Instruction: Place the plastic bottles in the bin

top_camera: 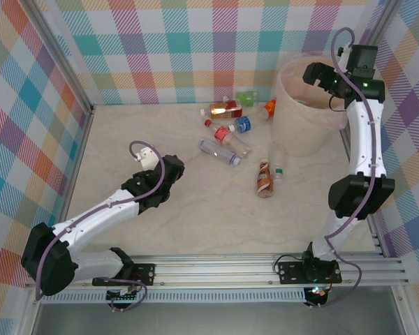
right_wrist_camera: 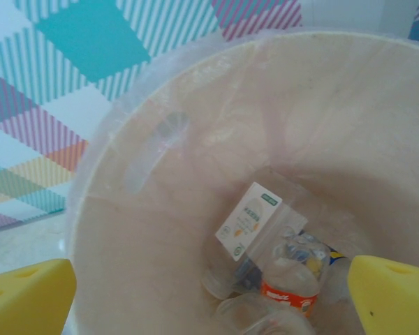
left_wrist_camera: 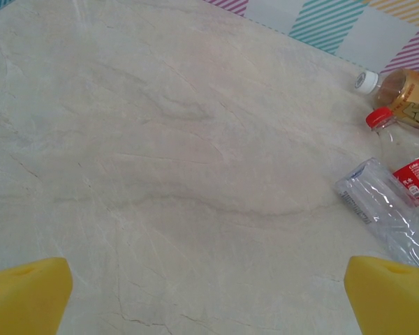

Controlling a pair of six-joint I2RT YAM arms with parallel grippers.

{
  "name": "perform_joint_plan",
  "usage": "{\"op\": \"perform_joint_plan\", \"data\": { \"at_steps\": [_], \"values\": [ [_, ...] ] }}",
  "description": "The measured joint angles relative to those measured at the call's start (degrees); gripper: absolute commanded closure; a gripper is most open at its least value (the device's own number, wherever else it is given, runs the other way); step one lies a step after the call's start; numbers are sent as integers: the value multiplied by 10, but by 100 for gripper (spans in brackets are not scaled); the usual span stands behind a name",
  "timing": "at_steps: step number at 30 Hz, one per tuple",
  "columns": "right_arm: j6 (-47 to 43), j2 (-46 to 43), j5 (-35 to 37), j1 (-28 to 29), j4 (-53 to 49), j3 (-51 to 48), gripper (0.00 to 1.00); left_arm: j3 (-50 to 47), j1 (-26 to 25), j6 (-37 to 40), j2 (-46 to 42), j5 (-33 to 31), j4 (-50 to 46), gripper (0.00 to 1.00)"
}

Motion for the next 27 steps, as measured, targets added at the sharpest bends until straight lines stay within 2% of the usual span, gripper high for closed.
{"op": "perform_joint_plan", "data": {
  "at_steps": [8, 16, 23, 27],
  "values": [
    [30, -102, -54, 22, 53, -91, 0, 0, 5, 0, 10, 10, 0, 0],
    [50, -216, -101, 86, 112, -245, 0, 1, 8, 0, 25, 20, 0, 0],
    [53, -275, -86, 152, 118, -347, 0, 2, 10, 0, 39, 28, 1, 0],
    [60, -296, -70, 171, 114, -394, 0, 2, 12, 0, 46, 33, 2, 0]
  ]
}}
